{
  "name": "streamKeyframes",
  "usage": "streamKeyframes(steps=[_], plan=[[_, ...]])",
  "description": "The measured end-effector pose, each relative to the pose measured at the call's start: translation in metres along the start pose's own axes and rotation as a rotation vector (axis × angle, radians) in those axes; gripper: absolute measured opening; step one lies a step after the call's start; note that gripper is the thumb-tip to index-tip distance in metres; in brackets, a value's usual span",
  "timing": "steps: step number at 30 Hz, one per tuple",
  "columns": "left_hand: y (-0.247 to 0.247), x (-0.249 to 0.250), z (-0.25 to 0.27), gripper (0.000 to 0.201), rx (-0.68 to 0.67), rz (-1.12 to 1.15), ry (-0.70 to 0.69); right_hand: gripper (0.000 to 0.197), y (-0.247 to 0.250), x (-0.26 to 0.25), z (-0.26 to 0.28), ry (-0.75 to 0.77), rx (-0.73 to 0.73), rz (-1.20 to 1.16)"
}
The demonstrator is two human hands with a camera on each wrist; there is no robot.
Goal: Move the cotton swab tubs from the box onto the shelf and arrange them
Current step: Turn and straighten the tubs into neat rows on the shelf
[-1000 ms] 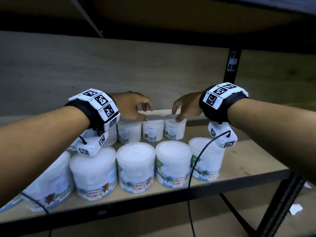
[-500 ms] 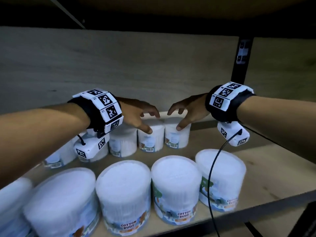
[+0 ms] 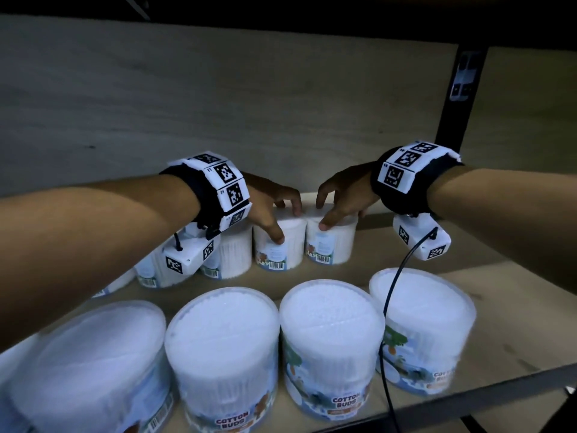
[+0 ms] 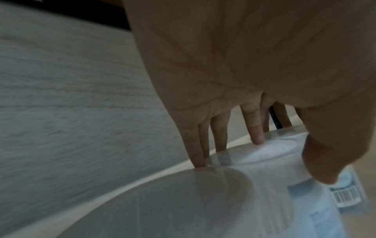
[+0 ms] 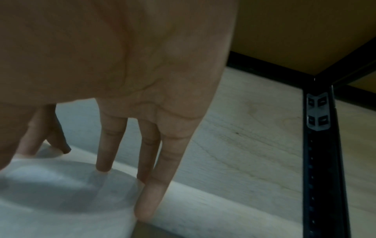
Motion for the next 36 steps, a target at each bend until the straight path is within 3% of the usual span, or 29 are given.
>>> streamKeyframes(steps=[11,22,25,31,36], plan=[[0.005,0.000,0.004,0.060,0.029,0.046,0.039,0.056,-0.005,0.001,-0.004,-0.037,-0.057,-0.064],[0.012,0.001,-0.003,0.068,-0.004,-0.065,0.147,0.055,-0.005,-0.005,-0.001,0.088,-0.120,0.026],[0.010,-0.004,-0.003,0.066,-0.065,-0.006,0.188,0.058,-0.004,-0.006,0.001,0.105,-0.103,0.067],[0.010,-0.012,-0.003,0.066,-0.042,0.082,0.208,0.058,-0.004,-0.009,0.004,0.123,-0.090,0.109],[0.012,-0.007,-0.002,0.075,-0.032,0.019,0.173,0.043,0.000,-0.005,0.004,0.080,-0.046,-0.009]])
Point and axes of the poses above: each hand's wrist, its own z-axis away from the middle knuckle, its own y-axis out of the back of the hand, x = y × z, the point moved 10 cm from there along -z, towards the middle knuckle, and after that the axes turned 6 degrees about y, right-handed, at the moved point
